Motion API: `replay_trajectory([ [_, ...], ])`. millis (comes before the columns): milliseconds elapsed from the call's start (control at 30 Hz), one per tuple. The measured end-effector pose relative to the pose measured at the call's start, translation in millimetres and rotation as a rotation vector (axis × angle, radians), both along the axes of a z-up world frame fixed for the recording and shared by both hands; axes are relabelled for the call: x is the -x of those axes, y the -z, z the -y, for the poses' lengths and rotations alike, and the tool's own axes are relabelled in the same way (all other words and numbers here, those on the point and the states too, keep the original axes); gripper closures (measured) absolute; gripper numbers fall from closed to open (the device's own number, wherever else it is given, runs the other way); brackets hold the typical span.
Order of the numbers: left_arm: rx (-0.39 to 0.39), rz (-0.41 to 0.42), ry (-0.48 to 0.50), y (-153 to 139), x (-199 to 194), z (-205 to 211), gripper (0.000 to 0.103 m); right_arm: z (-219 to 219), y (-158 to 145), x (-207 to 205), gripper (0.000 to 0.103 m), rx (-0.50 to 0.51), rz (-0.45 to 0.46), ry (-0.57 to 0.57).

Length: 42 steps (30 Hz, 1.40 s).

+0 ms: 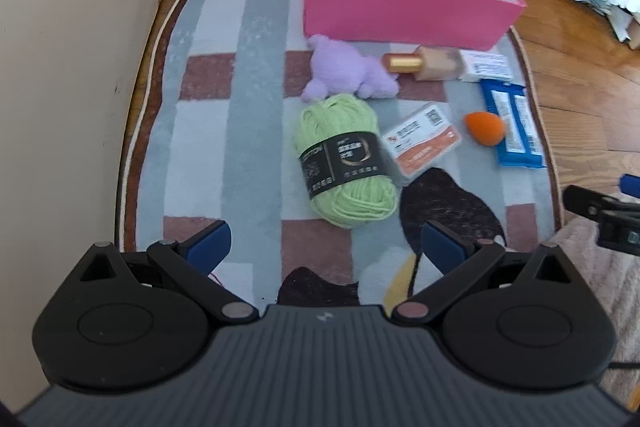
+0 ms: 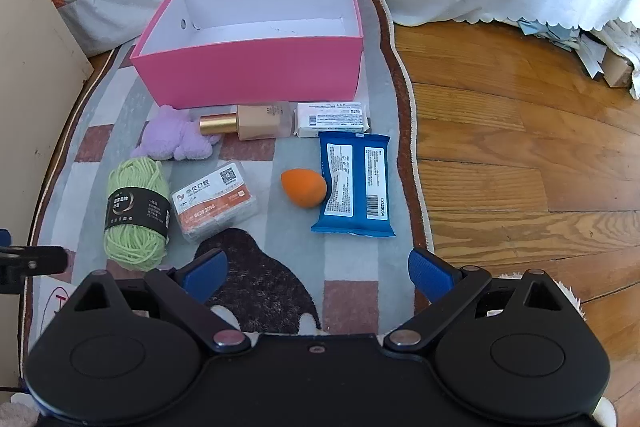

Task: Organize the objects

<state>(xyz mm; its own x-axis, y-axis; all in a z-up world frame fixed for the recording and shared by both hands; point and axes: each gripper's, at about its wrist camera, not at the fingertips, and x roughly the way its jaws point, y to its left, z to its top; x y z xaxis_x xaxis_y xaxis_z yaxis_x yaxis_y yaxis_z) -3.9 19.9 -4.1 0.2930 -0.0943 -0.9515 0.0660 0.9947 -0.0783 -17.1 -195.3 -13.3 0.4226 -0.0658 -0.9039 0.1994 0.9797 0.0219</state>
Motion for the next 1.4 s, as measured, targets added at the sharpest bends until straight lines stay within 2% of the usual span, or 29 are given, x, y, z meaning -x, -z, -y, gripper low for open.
replay_trajectory([
  [133, -0.016, 0.028, 0.021, -15.0, 0.9, -0.7, 0.000, -3.2, -5.1, 0.0, 0.004, -0.004, 0.029, -0.023],
  [400, -0.015, 0.105, -0.035, -31.6, -8.4, -20.4, 0.000, -27.0, -22.1, -8.6, 0.004, 0.033, 0.119, -0.142],
  [467, -0.008, 0.117, -0.025, -31.7, -11.0, -22.5, 0.000, -36.0, -25.5, -6.3, 0.004, 0.031, 0.186, -0.203],
  [500, -0.004, 0.122, -0.019, -30.7, -11.9, -22.7, 0.000, -42.9, -25.4, -3.3, 0.004, 0.036, 0.233, -0.265],
  [567, -0.012, 0.130, -0.009, -25.5, -13.6, -21.6, 0.000, -57.1, -19.2, -1.7, 0.004, 0.027, 0.263, -0.399],
  [667, -0.011, 0.123, 0.020, -12.6, -20.7, -18.7, 0.000, -75.0, -0.2, -12.5, 0.004, -0.032, 0.227, -0.494],
  [733, 0.010, 0.105, 0.005, -2.2, -28.6, -18.3, 0.000, -84.5, 12.1, -23.6, 0.004, -0.101, 0.195, -0.545],
  [900, 0.035, 0.043, 0.014, 27.6, -52.5, -12.2, 0.005, -99.8, 42.3, -55.8, 0.004, -0.240, 0.098, -0.620],
  [1100, 0.137, 0.001, -0.047, 58.7, -71.0, -21.6, 0.009, -108.0, 79.8, -89.9, 0.004, -0.371, -0.006, -0.612],
  [1167, 0.181, 0.015, -0.087, 68.3, -72.2, -28.4, 0.015, -114.3, 95.0, -97.4, 0.004, -0.368, -0.046, -0.580],
  [1300, 0.255, 0.005, -0.141, 86.4, -70.5, -41.4, 0.023, -114.5, 114.8, -92.1, 0.005, -0.405, -0.068, -0.517],
  [1400, 0.340, -0.028, -0.162, 100.2, -67.7, -46.6, 0.024, -116.0, 126.7, -81.1, 0.006, -0.407, -0.081, -0.502],
])
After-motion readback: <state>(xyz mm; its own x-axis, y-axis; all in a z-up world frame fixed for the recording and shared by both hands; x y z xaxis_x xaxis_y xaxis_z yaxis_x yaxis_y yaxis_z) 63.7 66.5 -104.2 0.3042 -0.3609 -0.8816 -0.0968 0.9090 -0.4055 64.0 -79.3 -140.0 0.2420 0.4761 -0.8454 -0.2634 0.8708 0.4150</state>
